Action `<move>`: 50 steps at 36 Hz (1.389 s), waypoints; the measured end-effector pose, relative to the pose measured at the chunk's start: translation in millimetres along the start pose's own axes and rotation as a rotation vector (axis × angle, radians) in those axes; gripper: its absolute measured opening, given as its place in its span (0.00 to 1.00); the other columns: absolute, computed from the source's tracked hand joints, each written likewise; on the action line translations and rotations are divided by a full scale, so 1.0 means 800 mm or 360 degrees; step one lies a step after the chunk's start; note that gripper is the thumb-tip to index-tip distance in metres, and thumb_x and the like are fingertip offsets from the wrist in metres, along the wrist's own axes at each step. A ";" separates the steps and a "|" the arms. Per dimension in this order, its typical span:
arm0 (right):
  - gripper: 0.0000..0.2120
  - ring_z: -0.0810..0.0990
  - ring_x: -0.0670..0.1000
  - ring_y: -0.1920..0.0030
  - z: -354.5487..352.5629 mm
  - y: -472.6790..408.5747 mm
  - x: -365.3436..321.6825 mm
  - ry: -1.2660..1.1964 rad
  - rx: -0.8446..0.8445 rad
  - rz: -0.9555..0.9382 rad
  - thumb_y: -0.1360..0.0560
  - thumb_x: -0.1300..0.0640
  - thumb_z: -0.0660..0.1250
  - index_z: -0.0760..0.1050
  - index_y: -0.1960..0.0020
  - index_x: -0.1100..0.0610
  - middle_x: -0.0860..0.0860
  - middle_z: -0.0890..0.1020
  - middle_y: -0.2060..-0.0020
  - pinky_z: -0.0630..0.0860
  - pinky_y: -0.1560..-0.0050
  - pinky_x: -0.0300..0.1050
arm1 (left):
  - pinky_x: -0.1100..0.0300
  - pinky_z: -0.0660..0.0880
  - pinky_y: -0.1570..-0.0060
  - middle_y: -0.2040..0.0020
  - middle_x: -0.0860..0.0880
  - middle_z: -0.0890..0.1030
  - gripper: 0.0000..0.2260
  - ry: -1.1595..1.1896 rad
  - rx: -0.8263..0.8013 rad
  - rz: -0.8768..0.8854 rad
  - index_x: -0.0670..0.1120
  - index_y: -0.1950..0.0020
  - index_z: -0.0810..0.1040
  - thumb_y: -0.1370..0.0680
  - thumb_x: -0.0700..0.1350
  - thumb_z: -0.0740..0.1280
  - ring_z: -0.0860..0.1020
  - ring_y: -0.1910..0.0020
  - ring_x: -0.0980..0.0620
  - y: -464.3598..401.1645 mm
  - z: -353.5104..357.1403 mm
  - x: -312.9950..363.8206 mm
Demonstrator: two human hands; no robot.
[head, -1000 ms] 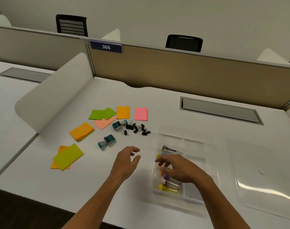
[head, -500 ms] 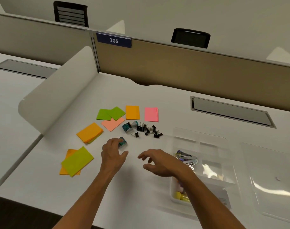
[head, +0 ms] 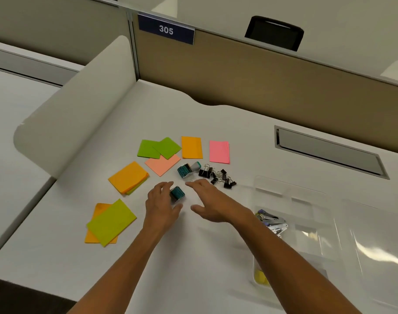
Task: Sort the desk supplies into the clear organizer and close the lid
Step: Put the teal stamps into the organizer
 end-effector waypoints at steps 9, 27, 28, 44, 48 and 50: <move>0.36 0.64 0.63 0.30 -0.009 -0.071 0.014 0.0240 0.0189 0.0139 0.25 0.53 0.67 0.54 0.21 0.52 0.56 0.61 0.25 0.66 0.31 0.60 | 0.53 0.66 0.34 0.28 0.48 0.69 0.30 -0.0237 -0.0050 0.0170 0.50 0.24 0.61 0.23 0.51 0.68 0.66 0.31 0.47 -0.007 0.011 0.008; 0.25 0.61 0.65 0.29 -0.007 -0.132 0.009 0.0794 0.0221 0.0051 0.23 0.54 0.66 0.66 0.27 0.51 0.56 0.72 0.32 0.58 0.30 0.61 | 0.58 0.70 0.40 0.36 0.47 0.74 0.27 0.0196 0.0057 0.0107 0.48 0.28 0.67 0.25 0.46 0.69 0.71 0.39 0.50 0.006 -0.005 -0.013; 0.25 0.63 0.64 0.31 -0.006 -0.131 0.007 0.0788 0.0233 0.0037 0.23 0.54 0.66 0.67 0.28 0.52 0.56 0.72 0.33 0.60 0.31 0.60 | 0.58 0.70 0.40 0.36 0.48 0.74 0.27 0.0229 0.0075 0.0099 0.47 0.28 0.67 0.26 0.46 0.70 0.71 0.39 0.50 0.007 -0.008 -0.016; 0.24 0.73 0.61 0.39 0.008 -0.064 -0.026 0.0460 0.0678 -0.0262 0.29 0.56 0.75 0.74 0.35 0.53 0.55 0.78 0.41 0.69 0.39 0.56 | 0.68 0.71 0.56 0.49 0.49 0.74 0.12 0.0692 0.0305 -0.0129 0.49 0.47 0.76 0.27 0.48 0.73 0.77 0.53 0.52 0.038 -0.054 -0.014; 0.24 0.72 0.58 0.38 0.003 -0.027 -0.014 0.0320 0.0798 -0.0217 0.28 0.57 0.73 0.72 0.33 0.52 0.54 0.77 0.40 0.70 0.37 0.54 | 0.67 0.72 0.61 0.53 0.50 0.79 0.11 0.0746 0.0283 -0.0137 0.48 0.51 0.76 0.26 0.52 0.72 0.78 0.57 0.54 0.050 -0.054 -0.008; 0.24 0.70 0.57 0.37 0.000 -0.007 -0.002 0.0244 0.0832 -0.0169 0.26 0.56 0.72 0.71 0.32 0.51 0.54 0.76 0.39 0.69 0.35 0.53 | 0.59 0.78 0.60 0.58 0.51 0.82 0.10 0.0793 0.0242 -0.0143 0.49 0.53 0.76 0.26 0.54 0.71 0.81 0.58 0.51 0.058 -0.053 -0.002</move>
Point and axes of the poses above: each hand's wrist, its own y-axis away from the middle knuckle, its own z-axis out of the palm, x = y × z, the point moved 6 cm from there along -y, towards the middle knuckle
